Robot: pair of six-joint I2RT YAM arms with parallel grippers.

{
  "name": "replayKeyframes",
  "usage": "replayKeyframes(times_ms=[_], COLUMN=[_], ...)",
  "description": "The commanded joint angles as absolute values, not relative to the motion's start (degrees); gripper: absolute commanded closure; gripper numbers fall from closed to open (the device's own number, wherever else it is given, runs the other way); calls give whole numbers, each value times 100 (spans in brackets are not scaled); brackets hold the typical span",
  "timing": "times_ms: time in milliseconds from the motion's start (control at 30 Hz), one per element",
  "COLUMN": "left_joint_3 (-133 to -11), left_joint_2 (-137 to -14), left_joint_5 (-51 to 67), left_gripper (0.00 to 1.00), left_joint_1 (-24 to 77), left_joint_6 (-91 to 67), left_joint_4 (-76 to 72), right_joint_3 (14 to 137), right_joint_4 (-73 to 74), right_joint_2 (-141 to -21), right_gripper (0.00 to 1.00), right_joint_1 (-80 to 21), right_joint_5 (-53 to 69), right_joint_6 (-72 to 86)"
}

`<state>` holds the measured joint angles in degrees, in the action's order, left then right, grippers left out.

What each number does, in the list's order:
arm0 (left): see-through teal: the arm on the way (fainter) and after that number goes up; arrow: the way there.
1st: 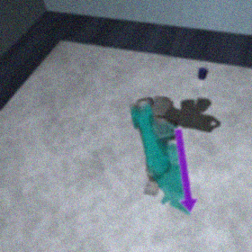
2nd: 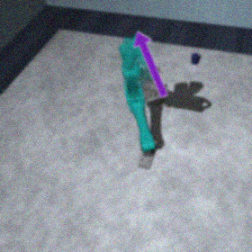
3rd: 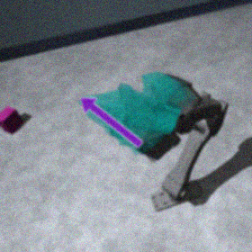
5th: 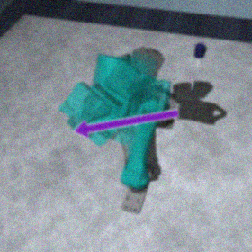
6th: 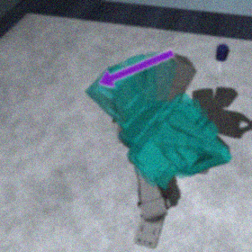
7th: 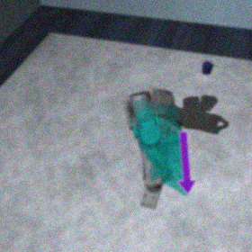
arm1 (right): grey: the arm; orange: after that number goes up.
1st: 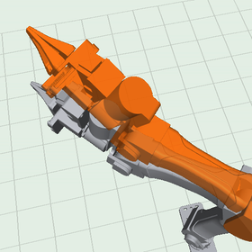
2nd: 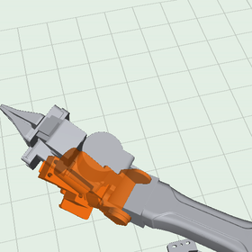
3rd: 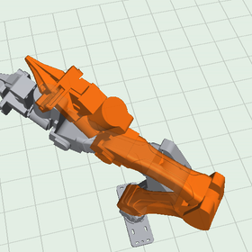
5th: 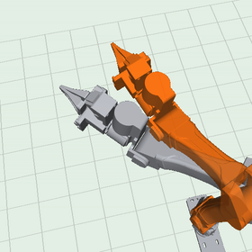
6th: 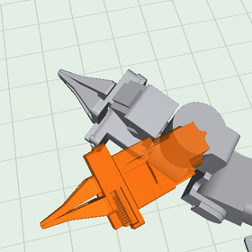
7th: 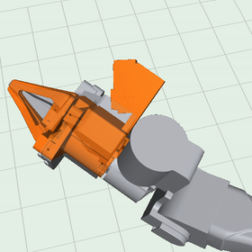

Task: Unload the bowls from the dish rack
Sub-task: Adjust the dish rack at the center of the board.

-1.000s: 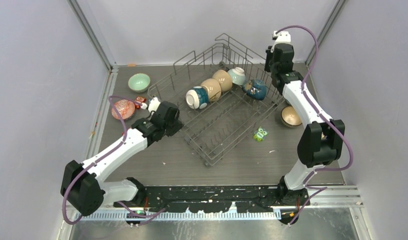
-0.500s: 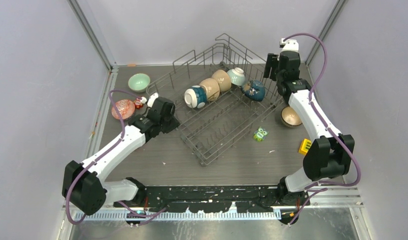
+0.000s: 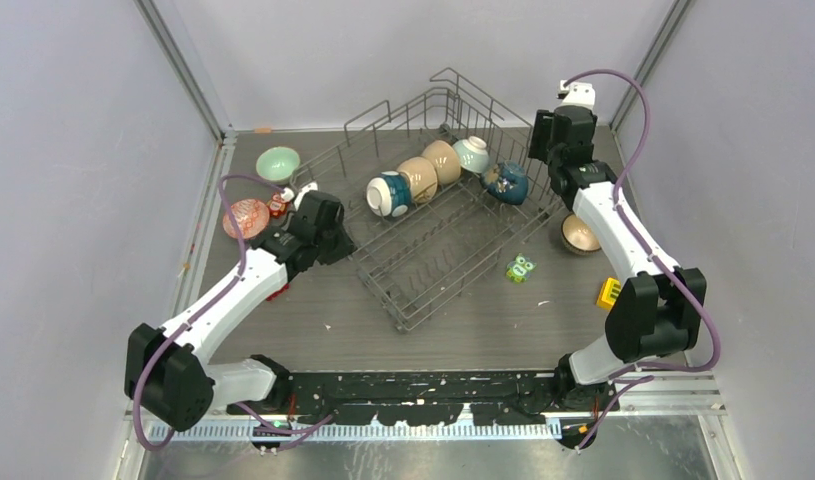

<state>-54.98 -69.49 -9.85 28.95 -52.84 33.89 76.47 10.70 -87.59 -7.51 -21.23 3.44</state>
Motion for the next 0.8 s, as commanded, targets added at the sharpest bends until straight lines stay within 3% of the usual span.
replayKeyframes(times_ms=[0, 400, 467, 633, 767], left_joint_3=[-5834, -5655, -5650, -5746, -5871], left_joint_2=[-6682, -6447, -6442, -6599, -6759], left_joint_5=[-874, -405, -341, -217, -138], left_gripper=[100, 100, 100, 100, 100], left_joint_1=[2729, 2455, 2423, 2344, 2321], left_joint_6=[-4352, -3683, -3558, -3219, -3043], left_joint_4=[4044, 4255, 4265, 4171, 4111], right_joint_3=[7427, 7378, 7387, 7473, 7377], right_joint_4=[1547, 1811, 1923, 2443, 2806], right_joint_2=[-8522, -8345, -8294, -8015, -7735], right_gripper=[29, 26, 32, 61, 71], right_joint_1=[-741, -750, -770, -847, -928], right_joint_5=[-2490, -2114, -2015, -1867, -1777], right_joint_6=[538, 510, 534, 1084, 1361])
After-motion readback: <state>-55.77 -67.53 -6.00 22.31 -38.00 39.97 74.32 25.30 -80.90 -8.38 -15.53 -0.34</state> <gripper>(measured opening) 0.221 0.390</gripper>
